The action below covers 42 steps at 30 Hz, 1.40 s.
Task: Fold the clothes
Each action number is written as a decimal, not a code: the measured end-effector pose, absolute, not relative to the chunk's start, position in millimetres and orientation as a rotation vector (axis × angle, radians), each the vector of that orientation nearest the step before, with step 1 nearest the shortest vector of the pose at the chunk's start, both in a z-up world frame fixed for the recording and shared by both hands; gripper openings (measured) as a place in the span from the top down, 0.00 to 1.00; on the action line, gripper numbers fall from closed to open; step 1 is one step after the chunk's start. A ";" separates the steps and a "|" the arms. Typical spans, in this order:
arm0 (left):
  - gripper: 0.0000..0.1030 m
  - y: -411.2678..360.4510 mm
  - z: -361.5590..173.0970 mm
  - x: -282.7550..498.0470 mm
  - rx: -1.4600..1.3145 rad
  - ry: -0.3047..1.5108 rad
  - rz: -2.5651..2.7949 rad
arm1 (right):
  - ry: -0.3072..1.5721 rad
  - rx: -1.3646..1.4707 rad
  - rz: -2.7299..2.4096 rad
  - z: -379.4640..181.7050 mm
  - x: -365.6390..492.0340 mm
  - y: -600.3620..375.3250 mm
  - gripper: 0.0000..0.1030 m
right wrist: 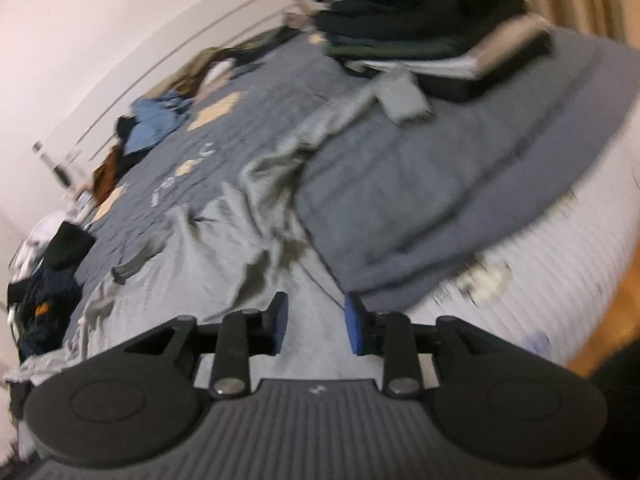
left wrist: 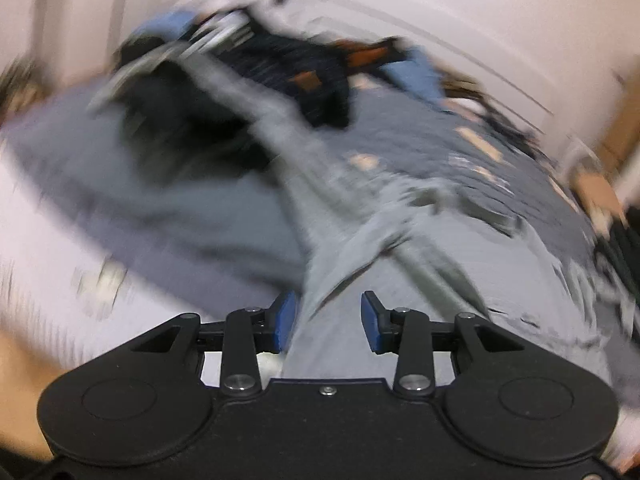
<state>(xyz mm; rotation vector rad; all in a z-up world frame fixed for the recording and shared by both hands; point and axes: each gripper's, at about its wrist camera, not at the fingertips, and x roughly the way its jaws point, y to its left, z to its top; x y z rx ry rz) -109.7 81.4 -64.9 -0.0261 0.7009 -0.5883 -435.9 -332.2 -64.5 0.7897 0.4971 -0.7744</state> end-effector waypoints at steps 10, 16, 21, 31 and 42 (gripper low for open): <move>0.65 32.4 -72.0 -83.4 0.157 0.611 -0.641 | 0.534 0.625 -0.545 -49.7 -359.2 -333.8 0.63; 0.61 63.1 -56.9 -47.1 -0.037 0.619 -0.532 | 0.485 0.575 -0.434 -42.2 -320.7 -323.4 0.61; 0.59 100.6 -42.0 -10.6 -0.178 0.585 -0.421 | 0.460 0.529 -0.331 -28.7 -286.6 -307.7 0.60; 0.59 161.8 -35.9 28.7 -0.374 0.533 -0.263 | 0.436 0.506 -0.150 -10.5 -213.9 -263.1 0.58; 0.58 242.6 -55.2 72.0 -0.608 0.554 -0.164 | 0.464 0.447 0.001 0.2 -155.1 -209.3 0.56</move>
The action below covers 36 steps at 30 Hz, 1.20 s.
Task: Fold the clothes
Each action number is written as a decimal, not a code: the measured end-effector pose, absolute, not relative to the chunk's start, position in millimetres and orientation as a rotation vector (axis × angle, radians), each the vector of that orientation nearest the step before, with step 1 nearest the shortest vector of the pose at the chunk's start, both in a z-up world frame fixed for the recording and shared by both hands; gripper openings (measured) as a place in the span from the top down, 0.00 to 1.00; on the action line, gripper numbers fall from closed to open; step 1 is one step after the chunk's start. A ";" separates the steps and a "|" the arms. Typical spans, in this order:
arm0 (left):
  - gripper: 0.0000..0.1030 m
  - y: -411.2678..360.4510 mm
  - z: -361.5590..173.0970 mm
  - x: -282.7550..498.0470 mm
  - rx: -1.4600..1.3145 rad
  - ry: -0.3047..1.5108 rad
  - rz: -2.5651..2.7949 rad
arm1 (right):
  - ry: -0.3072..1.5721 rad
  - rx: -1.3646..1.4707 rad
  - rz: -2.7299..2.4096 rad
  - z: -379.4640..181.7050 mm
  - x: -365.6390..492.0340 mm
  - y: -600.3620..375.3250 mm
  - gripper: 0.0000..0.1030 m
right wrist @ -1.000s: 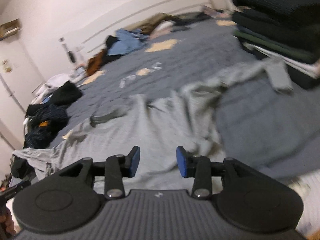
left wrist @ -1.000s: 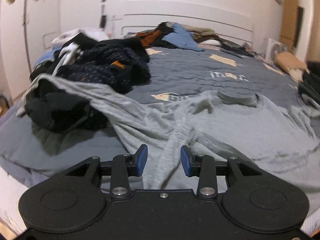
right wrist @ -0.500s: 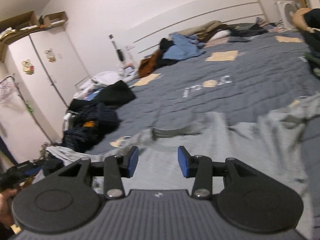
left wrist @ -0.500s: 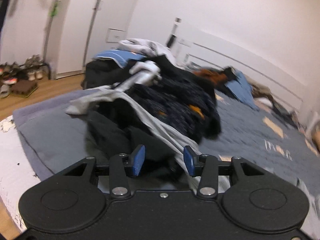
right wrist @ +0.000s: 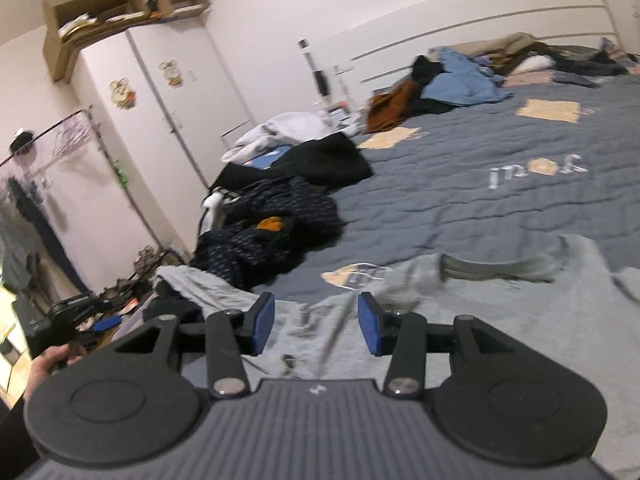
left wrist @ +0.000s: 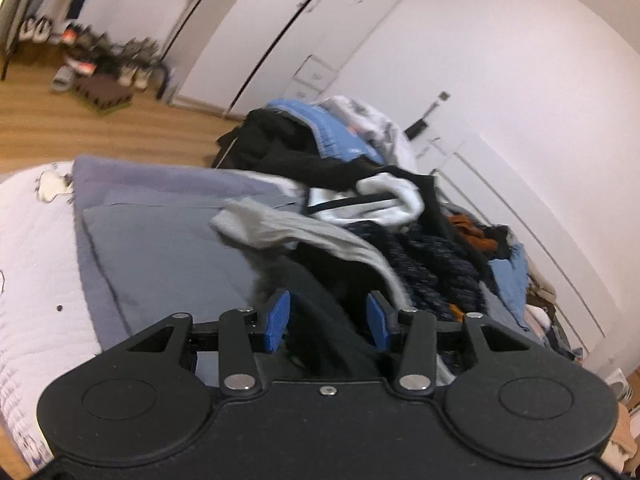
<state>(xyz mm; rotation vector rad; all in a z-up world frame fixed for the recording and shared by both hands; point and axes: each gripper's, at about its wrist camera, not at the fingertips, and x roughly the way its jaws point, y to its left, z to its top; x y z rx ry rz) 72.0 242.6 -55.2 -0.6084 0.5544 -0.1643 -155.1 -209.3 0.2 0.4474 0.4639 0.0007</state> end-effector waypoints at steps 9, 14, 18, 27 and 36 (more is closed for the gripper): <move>0.58 268.8 -80.5 116.7 -0.784 0.578 -0.201 | 0.468 0.398 0.139 7.9 -123.3 -158.2 0.54; 0.56 287.0 -97.8 141.9 -0.944 0.584 -0.171 | 0.474 0.381 0.196 11.7 -107.8 -137.1 0.53; 0.56 295.5 -110.1 160.1 -1.022 0.595 -0.153 | 0.479 0.370 0.222 13.3 -98.2 -121.5 0.52; 0.55 302.3 -137.2 187.0 -1.092 0.652 -0.109 | 0.495 0.307 0.222 11.6 -85.5 -103.1 0.51; 0.55 298.0 -146.4 195.2 -1.088 0.651 -0.085 | 0.507 0.290 0.193 10.9 -82.0 -103.5 0.51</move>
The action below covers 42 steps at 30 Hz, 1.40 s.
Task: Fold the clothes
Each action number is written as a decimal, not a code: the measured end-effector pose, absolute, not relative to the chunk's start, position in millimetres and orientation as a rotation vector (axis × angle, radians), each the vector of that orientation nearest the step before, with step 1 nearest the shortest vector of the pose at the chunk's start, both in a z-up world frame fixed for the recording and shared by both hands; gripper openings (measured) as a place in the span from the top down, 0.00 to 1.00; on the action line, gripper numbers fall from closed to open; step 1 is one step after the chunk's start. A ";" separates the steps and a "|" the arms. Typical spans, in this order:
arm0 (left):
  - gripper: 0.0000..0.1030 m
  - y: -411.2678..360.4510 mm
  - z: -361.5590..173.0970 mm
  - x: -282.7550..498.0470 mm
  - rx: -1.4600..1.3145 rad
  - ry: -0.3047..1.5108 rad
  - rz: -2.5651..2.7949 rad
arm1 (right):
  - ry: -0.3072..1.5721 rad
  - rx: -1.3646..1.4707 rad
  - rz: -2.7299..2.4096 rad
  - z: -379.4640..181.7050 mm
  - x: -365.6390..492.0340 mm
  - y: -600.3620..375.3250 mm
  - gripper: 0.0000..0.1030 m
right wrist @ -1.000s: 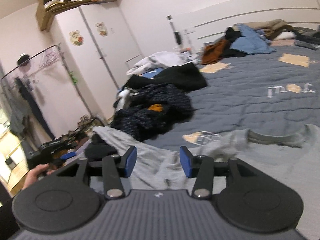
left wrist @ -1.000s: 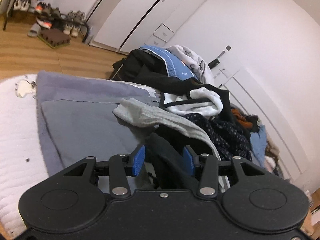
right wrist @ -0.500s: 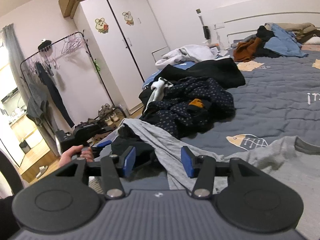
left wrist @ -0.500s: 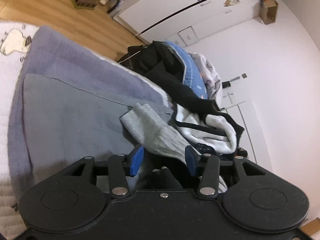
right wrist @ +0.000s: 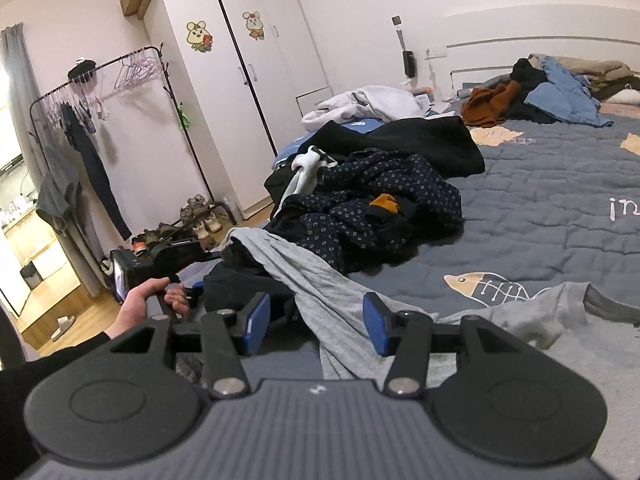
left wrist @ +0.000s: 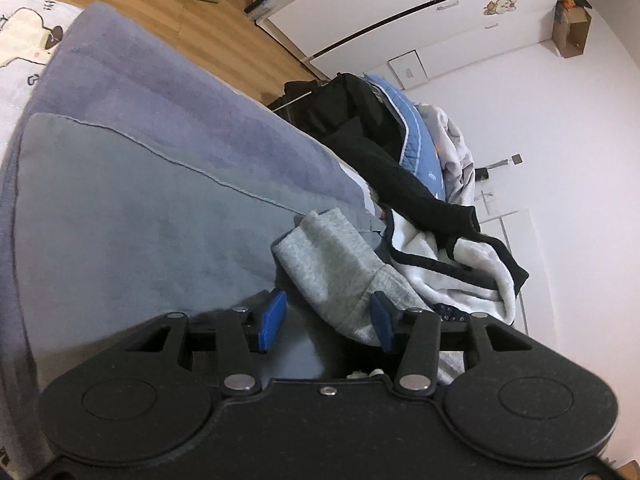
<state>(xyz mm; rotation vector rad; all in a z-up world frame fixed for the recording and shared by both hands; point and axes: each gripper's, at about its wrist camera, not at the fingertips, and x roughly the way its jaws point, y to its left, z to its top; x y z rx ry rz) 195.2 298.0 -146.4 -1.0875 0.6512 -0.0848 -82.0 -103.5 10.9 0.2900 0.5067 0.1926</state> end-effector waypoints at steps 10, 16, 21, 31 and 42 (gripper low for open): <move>0.93 286.6 -131.8 192.7 -0.985 0.592 -0.115 | 0.510 0.284 0.214 12.4 -82.9 -95.3 0.50; 0.99 292.4 -110.1 186.4 -0.988 0.515 -0.138 | 0.507 0.298 0.203 13.4 -85.8 -100.0 0.50; 0.99 276.5 -80.2 180.6 -0.947 0.473 -0.253 | 0.510 0.310 0.183 14.1 -88.3 -106.2 0.50; 1.00 202.9 -25.0 136.5 -0.767 0.441 -0.549 | 0.497 0.314 0.144 21.2 -104.7 -122.2 0.50; 1.00 113.9 -13.2 56.2 -0.558 0.461 -0.749 | 0.474 0.358 0.084 24.0 -136.7 -162.3 0.49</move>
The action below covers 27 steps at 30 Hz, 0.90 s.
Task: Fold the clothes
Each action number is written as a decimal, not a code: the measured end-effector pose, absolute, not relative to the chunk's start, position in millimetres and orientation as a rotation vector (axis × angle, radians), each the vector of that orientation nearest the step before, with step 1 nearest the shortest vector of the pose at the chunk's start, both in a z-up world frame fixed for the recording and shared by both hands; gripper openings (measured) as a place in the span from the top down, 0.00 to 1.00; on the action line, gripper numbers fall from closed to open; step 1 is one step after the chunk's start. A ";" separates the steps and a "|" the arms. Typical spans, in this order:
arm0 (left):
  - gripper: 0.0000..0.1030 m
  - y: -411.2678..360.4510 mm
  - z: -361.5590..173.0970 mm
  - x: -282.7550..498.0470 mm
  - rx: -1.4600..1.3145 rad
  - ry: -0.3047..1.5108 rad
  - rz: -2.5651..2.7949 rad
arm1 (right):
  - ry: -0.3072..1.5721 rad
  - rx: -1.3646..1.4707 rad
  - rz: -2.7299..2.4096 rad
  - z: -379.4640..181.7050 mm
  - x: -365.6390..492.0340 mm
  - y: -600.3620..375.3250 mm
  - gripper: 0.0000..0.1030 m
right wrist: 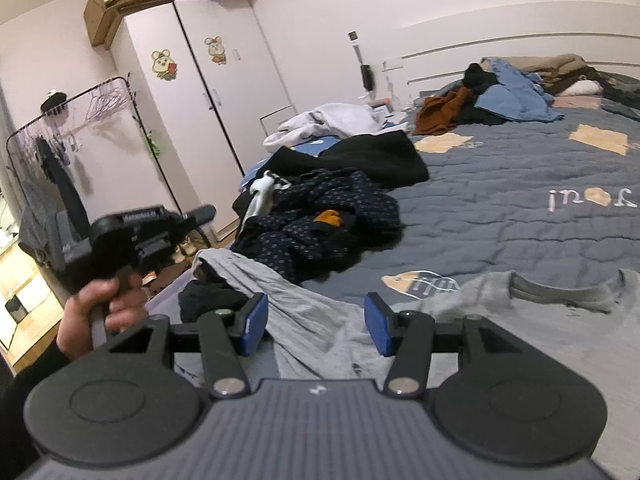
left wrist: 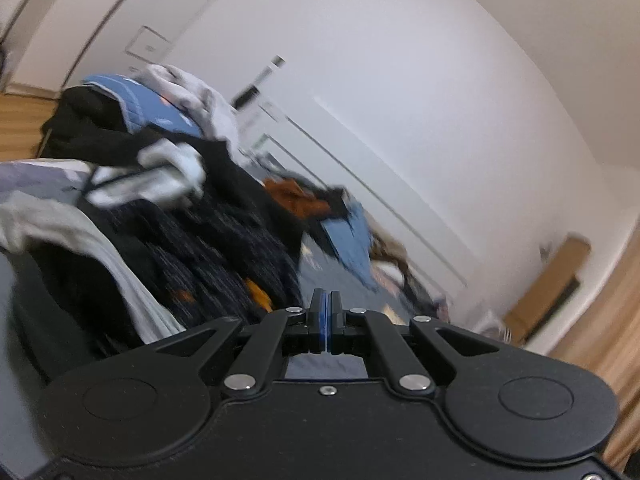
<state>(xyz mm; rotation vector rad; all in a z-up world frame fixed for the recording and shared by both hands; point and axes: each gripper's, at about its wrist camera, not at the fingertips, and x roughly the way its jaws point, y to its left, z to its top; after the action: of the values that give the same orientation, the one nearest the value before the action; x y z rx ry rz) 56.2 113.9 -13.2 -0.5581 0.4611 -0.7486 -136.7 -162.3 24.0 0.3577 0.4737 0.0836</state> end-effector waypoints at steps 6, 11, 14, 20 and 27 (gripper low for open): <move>1.00 72.2 -23.4 24.7 -0.453 0.493 -0.775 | 0.462 0.382 0.048 16.9 -155.7 -191.2 0.49; 1.00 74.9 -32.8 30.0 -0.494 0.526 -0.737 | 0.459 0.461 0.026 5.4 -164.0 -215.7 0.48; 1.00 78.2 -30.1 32.1 -0.509 0.520 -0.722 | 0.451 0.467 0.034 5.2 -164.7 -217.8 0.47; 0.98 119.7 -33.7 55.8 -0.637 0.558 -0.611 | 0.436 0.471 0.055 6.8 -164.4 -216.1 0.45; 0.46 204.0 -46.1 92.2 -0.832 0.536 -0.398 | 0.439 0.455 0.109 10.0 -159.2 -197.0 0.45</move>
<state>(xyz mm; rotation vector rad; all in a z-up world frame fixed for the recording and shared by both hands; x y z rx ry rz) 92.2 204.0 -46.1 -0.8323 0.5358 -0.3975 -159.2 -197.0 10.0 0.4550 0.4394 0.1093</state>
